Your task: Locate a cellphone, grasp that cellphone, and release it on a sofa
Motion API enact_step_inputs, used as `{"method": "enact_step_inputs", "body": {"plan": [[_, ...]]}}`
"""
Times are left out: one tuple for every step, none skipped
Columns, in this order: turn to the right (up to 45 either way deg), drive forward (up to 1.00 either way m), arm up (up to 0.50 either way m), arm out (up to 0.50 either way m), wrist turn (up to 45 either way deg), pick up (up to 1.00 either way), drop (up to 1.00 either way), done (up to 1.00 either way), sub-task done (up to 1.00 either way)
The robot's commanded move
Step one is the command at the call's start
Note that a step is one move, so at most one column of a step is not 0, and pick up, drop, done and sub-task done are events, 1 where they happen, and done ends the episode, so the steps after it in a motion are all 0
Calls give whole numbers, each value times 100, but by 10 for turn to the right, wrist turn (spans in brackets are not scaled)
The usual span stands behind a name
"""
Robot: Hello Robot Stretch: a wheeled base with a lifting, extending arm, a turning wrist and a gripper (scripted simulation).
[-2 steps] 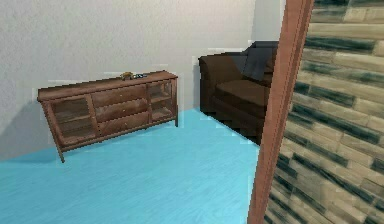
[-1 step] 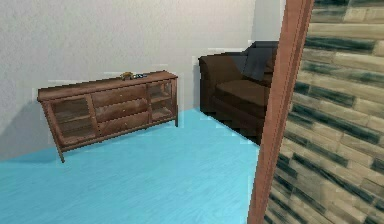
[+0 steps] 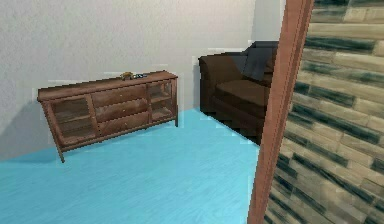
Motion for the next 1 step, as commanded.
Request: {"method": "enact_step_inputs", "body": {"plan": [[0, 0, 0, 48, 0, 0, 0, 0, 0]]}}
